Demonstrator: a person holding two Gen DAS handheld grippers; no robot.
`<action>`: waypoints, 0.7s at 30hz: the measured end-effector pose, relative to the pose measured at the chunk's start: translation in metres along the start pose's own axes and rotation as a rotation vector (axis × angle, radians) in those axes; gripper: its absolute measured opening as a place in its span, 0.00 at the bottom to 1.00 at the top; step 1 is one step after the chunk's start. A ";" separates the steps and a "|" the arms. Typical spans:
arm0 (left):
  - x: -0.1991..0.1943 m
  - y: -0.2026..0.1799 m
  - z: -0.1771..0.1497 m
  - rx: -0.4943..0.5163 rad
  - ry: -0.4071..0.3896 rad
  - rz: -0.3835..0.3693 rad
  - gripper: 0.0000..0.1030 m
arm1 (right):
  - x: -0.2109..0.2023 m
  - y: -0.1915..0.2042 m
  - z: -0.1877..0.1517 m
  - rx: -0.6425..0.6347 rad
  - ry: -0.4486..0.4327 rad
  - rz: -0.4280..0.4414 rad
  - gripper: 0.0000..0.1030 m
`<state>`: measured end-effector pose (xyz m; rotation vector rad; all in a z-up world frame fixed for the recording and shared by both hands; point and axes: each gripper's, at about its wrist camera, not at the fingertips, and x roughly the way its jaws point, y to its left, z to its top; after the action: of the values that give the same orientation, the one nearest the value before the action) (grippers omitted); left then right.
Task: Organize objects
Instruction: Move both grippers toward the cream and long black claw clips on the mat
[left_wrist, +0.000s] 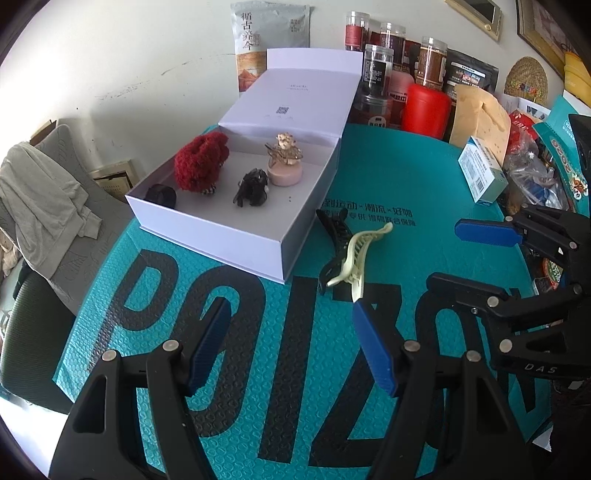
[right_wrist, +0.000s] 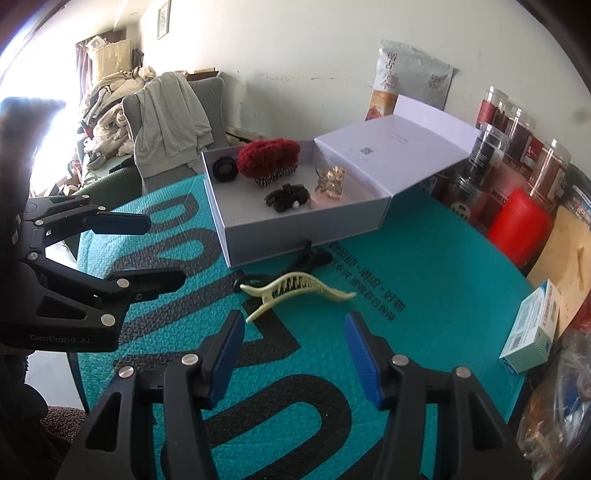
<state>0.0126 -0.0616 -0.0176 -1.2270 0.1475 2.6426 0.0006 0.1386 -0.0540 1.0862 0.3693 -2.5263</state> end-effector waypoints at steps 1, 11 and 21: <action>0.005 0.001 -0.002 -0.001 0.006 -0.002 0.65 | 0.003 -0.001 -0.002 0.010 0.007 0.005 0.55; 0.040 0.013 -0.010 -0.018 0.052 0.006 0.65 | 0.033 -0.003 0.001 0.071 0.050 0.033 0.55; 0.056 0.031 -0.003 -0.035 0.056 -0.009 0.65 | 0.066 -0.007 0.022 0.126 0.076 0.081 0.55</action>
<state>-0.0279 -0.0830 -0.0621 -1.3101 0.1043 2.6151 -0.0590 0.1219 -0.0876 1.2218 0.1841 -2.4695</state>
